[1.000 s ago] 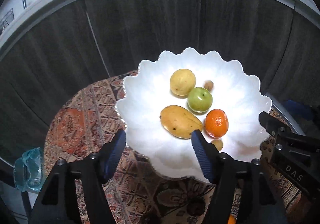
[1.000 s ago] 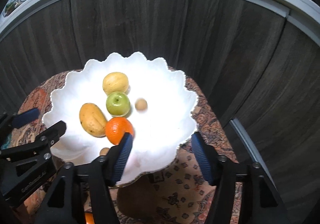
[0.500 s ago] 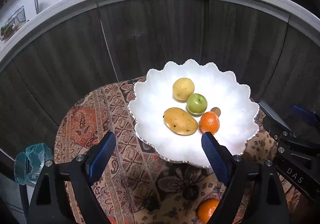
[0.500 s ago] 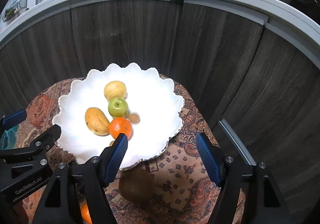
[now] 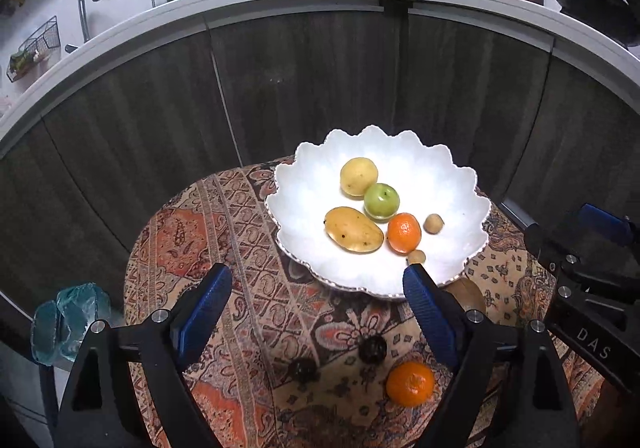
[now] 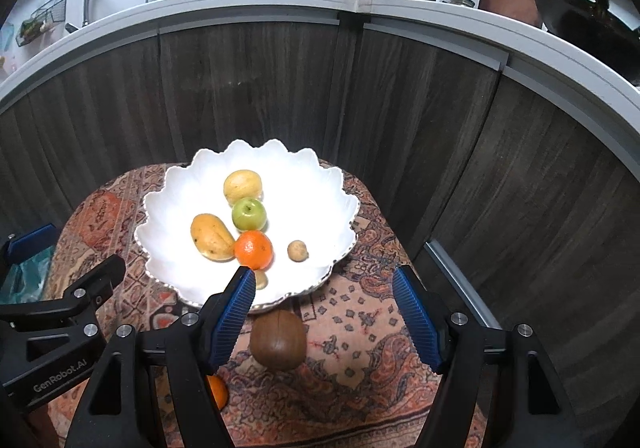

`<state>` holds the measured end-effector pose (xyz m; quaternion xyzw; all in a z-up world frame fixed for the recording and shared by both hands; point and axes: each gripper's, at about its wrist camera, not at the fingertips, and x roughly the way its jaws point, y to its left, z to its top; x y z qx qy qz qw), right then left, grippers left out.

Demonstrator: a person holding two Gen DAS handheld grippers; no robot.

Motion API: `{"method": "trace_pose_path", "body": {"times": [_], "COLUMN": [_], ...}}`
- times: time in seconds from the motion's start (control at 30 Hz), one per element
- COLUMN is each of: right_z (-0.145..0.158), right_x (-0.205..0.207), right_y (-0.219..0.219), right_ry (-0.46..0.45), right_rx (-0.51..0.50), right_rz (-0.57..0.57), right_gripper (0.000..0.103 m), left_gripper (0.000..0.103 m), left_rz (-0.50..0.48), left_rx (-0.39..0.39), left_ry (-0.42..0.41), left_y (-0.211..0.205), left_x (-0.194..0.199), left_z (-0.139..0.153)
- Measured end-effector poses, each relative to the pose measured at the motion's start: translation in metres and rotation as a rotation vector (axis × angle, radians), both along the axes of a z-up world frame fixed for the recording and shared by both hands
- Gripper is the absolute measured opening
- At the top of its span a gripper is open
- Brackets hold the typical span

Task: Organize fruits
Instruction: 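Withdraw both tools from the bowl toward the remaining fruits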

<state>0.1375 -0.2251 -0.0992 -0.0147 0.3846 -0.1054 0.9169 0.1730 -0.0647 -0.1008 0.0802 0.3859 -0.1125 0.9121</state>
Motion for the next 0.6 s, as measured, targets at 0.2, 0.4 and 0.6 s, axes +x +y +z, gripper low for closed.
{"method": "trace_pose_path", "body": {"times": [0.2, 0.4, 0.6], "right_z": [0.003, 0.005, 0.004], "right_x": [-0.011, -0.019, -0.023], "right_y": [0.006, 0.009, 0.010], "right_ry": [-0.006, -0.011, -0.010], "right_rx": [0.002, 0.007, 0.018], "right_rz": [0.005, 0.010, 0.010], "right_gripper": [0.072, 0.072, 0.072], "left_gripper": [0.088, 0.088, 0.088], "left_rz": [0.004, 0.006, 0.004], "left_rx": [0.000, 0.000, -0.011], "left_ry": [-0.006, -0.012, -0.004], "left_y": [0.007, 0.011, 0.014], "left_x": [-0.011, -0.018, -0.023], "left_z": [0.003, 0.006, 0.005]}}
